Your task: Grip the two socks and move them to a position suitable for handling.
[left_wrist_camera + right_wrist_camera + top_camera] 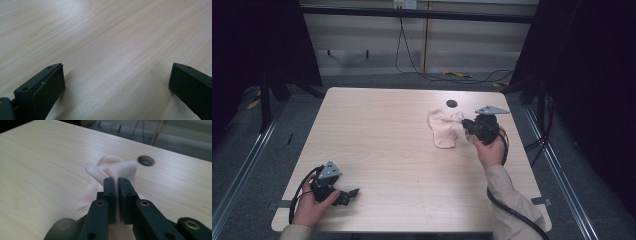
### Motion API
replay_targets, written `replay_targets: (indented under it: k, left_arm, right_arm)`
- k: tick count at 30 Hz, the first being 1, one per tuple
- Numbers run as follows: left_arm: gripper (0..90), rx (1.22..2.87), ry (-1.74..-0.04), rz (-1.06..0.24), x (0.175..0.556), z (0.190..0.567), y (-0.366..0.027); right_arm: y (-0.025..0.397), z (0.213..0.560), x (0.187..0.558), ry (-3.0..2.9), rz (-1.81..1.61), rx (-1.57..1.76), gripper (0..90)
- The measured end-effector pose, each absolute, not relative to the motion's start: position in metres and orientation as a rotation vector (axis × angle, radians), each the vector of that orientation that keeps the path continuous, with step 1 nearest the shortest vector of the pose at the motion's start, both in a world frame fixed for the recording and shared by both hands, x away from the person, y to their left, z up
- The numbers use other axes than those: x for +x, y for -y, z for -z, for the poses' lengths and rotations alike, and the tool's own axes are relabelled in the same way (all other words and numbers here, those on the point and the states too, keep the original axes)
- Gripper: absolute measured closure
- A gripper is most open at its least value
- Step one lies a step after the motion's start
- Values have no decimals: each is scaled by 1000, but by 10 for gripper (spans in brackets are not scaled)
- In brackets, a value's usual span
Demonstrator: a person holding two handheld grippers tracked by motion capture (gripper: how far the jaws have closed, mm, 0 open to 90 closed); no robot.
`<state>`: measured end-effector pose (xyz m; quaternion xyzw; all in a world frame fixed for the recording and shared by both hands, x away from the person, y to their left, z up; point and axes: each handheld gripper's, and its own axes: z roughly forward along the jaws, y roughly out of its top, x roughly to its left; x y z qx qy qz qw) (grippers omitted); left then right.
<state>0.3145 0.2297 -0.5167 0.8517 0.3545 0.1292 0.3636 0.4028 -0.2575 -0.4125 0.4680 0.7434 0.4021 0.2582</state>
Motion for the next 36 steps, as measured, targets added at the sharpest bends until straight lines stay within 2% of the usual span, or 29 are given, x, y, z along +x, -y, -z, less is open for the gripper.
replay_targets:
  k: [7, 9, 22, 23, 26, 29, 32, 36]
  left_arm:
    - [0, 2185, -917, -331, 314, 517, -229]
    - [0, 2186, -915, -327, 314, 517, -229]
    - [0, 2186, -916, -327, 314, 517, -229]
    - [0, 2187, -915, -327, 314, 517, -229]
    - [0, 2186, -915, -327, 314, 517, -229]
    - [0, 2187, -916, -328, 314, 517, -229]
    - [0, 2186, -917, -328, 314, 517, -229]
    - [0, 2187, -916, -328, 314, 517, -229]
  right_arm:
    - [211, 407, 354, -2192, -1214, 1042, 851]
    - [207, 408, 350, -2208, -1224, 1028, 851]
    - [155, 449, 292, -2453, -1317, 772, 843]
    - [152, 452, 288, -2476, -1324, 754, 829]
    - [146, 463, 279, -2509, -1254, 718, 640]
    - [153, 470, 277, -2500, -1261, 770, 554]
    - [165, 474, 278, -2478, -1252, 827, 550]
    - [173, 477, 278, -2488, -1225, 846, 591]
